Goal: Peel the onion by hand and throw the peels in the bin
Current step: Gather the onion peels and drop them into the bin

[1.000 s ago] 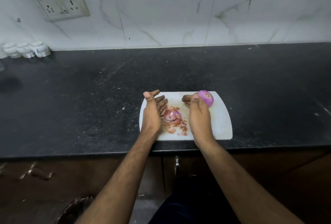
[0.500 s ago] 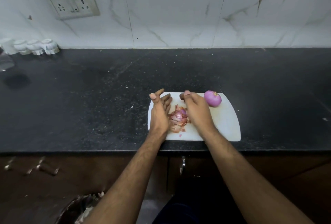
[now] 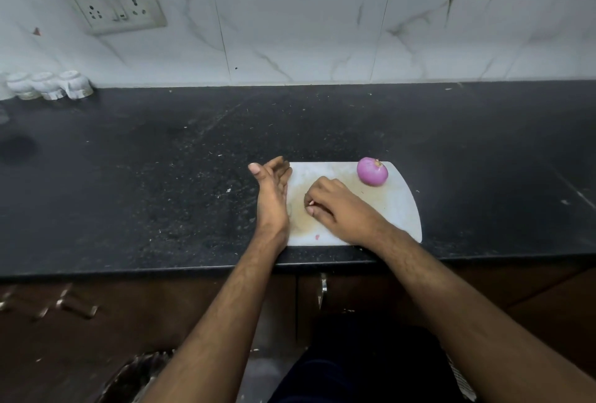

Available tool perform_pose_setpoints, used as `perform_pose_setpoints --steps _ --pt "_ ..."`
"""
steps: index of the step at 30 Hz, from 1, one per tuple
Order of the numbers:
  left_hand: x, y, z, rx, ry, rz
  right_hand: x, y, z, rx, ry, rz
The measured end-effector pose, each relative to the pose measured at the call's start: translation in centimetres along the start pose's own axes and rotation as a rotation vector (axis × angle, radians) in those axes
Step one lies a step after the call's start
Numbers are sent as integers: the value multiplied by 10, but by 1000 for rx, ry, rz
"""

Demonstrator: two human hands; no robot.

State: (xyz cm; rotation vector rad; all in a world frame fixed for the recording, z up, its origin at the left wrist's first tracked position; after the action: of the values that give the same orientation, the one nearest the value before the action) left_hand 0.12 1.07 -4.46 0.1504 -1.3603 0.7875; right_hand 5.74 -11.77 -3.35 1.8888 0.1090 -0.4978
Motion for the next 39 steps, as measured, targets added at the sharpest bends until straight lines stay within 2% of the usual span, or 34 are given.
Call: perform_pose_setpoints --steps 5,10,12,14,16,18,19,22,27,30,34,36,39 --pt "-2 -3 4 17 -53 -246 20 9 10 77 -179 110" --pt "-2 -10 12 13 -121 -463 27 10 4 59 -272 98" --pt "-2 -10 13 18 -134 -569 29 14 4 108 -286 53" --pt "-1 -13 10 2 -164 -744 32 22 12 313 -333 -65" --pt "-2 -19 6 -75 -206 -1029 34 35 26 594 -423 -247" --pt "-4 -26 8 -109 -243 -1308 31 43 40 814 -520 -547" --pt "-4 -28 8 -91 -278 -1367 30 44 45 888 -541 -698" --pt "2 -28 12 -12 -377 -1336 25 45 53 1022 -558 -1007" --pt "0 -32 10 37 -384 -1363 25 39 58 1051 -564 -939" --pt "-6 -34 8 6 -361 -1357 23 34 54 1067 -598 -981" --pt "-6 -46 18 -151 -469 -1249 22 34 51 1158 -591 -1199" --pt "-15 -54 17 -291 -495 -1370 25 36 53 1176 -596 -1164" --pt "-31 -63 16 -483 -534 -1593 33 38 61 1176 -623 -980"
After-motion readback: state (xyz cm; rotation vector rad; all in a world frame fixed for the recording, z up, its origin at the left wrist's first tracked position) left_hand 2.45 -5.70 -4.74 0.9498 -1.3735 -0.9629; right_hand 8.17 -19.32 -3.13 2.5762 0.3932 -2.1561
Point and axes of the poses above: each hand's wrist, its own z-axis away from the middle knuckle, its own y-axis out of the back of the hand, x = y × z, the point moved 5 cm from there along -z, towards the middle knuckle, and after that the axes turned 14 degrees about y, right-handed, at the moved point
